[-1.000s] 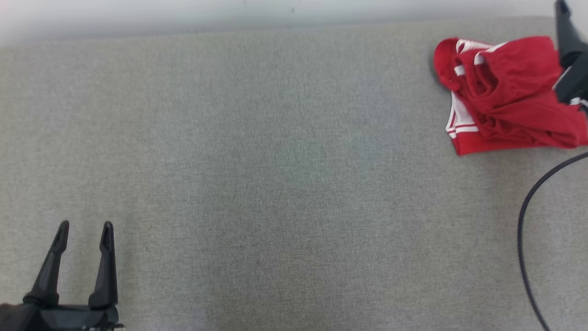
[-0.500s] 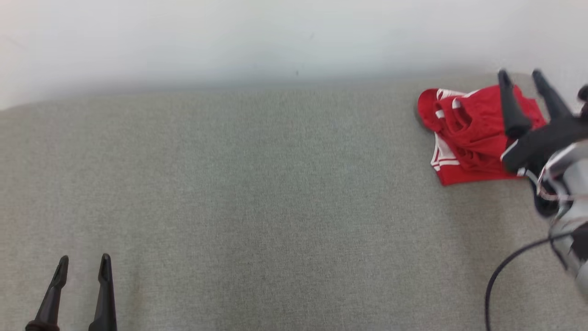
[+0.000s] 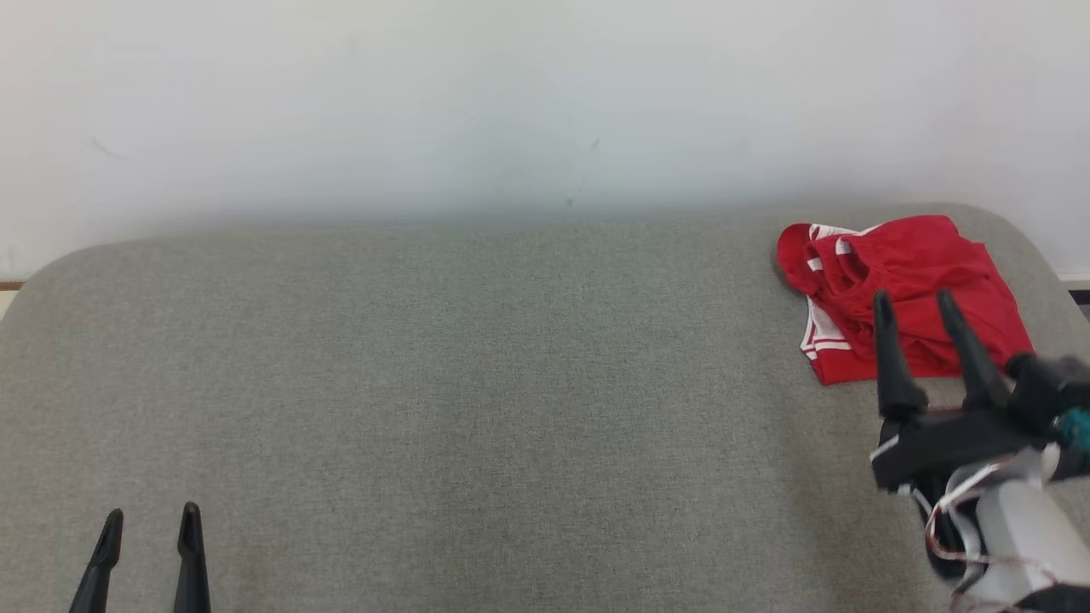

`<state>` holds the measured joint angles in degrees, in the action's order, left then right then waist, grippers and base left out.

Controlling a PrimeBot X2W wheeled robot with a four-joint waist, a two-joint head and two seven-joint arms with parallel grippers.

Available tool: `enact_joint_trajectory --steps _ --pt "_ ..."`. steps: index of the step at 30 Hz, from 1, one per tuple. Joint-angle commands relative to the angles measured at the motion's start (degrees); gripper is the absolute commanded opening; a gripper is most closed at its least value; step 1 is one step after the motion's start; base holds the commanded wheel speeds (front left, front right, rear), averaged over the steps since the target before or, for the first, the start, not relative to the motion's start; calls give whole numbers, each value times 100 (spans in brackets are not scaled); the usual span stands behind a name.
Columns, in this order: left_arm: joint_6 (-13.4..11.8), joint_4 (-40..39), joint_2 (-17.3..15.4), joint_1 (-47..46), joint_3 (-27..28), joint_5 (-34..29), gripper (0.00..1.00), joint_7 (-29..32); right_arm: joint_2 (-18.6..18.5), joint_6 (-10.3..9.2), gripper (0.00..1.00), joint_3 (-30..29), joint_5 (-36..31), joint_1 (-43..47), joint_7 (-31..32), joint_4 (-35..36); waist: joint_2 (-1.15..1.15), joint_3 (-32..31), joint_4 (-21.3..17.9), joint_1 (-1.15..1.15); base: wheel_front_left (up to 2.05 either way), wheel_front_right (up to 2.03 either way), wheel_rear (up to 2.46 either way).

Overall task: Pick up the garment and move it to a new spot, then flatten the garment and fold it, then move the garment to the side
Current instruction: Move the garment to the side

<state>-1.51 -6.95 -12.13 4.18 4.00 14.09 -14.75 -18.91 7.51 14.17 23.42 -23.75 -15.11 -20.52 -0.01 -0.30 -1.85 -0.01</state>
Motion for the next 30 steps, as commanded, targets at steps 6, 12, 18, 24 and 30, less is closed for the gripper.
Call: enact_joint_trajectory --steps 6,12,18,24,30 --pt "-57 22 36 162 -35 19 100 -21 488 -5 100 -390 -496 945 99 661 1 -176 82 1 0 0 0" --pt "-122 105 -18 238 4 -22 100 22 833 -5 100 -678 -991 1633 302 1162 1 -250 50 1 0 0 0" --pt "-179 213 -200 297 -3 -171 100 221 1044 -5 100 -735 -1216 1983 649 1467 1 -300 -32 1 0 0 0" --pt "-110 250 -351 191 -82 -202 100 441 1089 -5 100 -693 -1264 2103 898 1609 1 -335 -64 1 0 0 0" --pt "-29 233 -362 126 -102 -60 100 427 1093 -5 100 -698 -1213 2149 937 1698 1 -368 -68 1 0 0 0"
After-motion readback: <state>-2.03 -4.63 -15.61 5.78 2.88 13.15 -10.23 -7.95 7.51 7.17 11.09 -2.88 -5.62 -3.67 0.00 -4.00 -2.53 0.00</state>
